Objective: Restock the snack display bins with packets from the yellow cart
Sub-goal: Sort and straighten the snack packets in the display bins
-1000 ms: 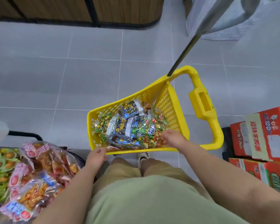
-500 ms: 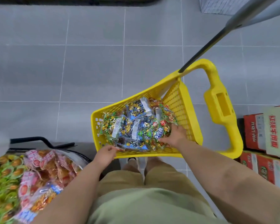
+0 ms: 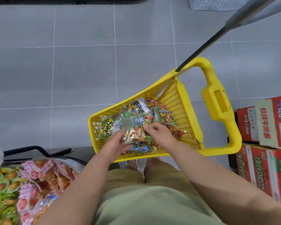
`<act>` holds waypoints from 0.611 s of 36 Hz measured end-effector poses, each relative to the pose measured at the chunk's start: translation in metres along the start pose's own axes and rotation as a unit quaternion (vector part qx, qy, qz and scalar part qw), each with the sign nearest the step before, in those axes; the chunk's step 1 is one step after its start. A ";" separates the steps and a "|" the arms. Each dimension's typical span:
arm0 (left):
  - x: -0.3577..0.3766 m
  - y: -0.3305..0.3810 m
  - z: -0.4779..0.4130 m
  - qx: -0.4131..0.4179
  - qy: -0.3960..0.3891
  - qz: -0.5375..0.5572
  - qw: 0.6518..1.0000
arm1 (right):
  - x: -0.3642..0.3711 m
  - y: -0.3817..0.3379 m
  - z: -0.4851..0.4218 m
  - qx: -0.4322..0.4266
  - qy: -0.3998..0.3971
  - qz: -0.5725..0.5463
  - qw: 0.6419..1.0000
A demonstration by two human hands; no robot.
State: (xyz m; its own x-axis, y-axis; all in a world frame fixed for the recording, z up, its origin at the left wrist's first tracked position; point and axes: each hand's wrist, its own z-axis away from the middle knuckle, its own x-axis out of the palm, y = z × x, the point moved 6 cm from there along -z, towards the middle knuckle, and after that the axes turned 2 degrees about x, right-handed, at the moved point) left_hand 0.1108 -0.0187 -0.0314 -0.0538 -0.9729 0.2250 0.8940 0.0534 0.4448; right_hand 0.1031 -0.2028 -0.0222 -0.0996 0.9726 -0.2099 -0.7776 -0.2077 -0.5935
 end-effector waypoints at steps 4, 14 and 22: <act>-0.009 0.003 -0.001 0.001 -0.002 0.198 0.980 | 0.017 -0.017 0.000 -0.035 -0.019 -0.005 0.999; -0.006 0.009 -0.009 0.000 0.031 0.049 0.998 | 0.002 0.014 -0.014 0.165 0.033 -0.181 0.969; -0.027 0.002 -0.024 -0.014 0.088 0.043 0.995 | -0.034 0.052 -0.047 0.312 0.118 -0.527 0.782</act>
State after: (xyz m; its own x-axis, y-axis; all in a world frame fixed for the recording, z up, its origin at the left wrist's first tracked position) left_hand 0.1249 0.0022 -0.0569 0.1009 -0.9894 0.1042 0.9044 0.1349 0.4047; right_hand 0.0951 -0.2517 -0.0827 0.8607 0.5075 -0.0412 -0.5091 0.8590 -0.0546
